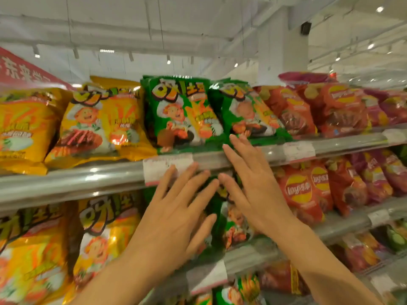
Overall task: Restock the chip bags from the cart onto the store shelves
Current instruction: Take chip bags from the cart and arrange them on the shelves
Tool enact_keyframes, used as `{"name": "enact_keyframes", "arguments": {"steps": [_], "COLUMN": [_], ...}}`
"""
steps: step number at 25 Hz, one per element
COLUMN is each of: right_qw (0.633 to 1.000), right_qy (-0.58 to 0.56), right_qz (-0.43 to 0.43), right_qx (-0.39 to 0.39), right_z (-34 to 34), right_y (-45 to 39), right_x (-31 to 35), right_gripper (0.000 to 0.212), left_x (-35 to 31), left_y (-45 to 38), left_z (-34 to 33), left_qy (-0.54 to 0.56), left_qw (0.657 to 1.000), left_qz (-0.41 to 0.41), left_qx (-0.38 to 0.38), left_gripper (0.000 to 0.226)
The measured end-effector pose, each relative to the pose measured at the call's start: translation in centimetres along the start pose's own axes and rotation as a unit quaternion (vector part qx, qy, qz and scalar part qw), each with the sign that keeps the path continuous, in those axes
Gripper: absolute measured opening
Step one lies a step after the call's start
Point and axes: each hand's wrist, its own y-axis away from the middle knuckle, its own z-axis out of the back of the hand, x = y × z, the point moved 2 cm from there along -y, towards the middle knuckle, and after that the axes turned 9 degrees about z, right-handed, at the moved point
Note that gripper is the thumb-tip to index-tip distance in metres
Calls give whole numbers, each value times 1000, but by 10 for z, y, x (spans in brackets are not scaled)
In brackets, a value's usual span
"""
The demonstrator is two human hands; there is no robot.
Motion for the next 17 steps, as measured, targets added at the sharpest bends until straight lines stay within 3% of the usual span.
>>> {"name": "enact_keyframes", "arguments": {"steps": [2,4,8,10,13,17], "right_qw": [996,993,988,981,971,950], "right_qy": [-53,-83,-65,-48,-36,-56], "right_qz": [-5,-34,-128,-152,-218,-272], "right_qx": [-69,-82,61,108,91,142], "right_z": [-12,-29,-67,-78,-79,-83], "right_y": [41,81,127,134,127,123], "right_x": [6,6,-4,-10,-26,-36], "right_gripper": [43,36,53,63,67,80], "left_x": [-2,-4,0,1,-1,-4], "left_y": [42,76,108,115,101,86], "left_z": [-22,-45,-80,-93,-93,-99], "left_qy": [39,49,70,108,147,62], "left_qw": [999,995,959,947,945,953], "left_qz": [-8,27,184,223,248,230], "left_qx": [26,78,205,203,156,188], "left_gripper": [52,54,77,77,68,75]}}
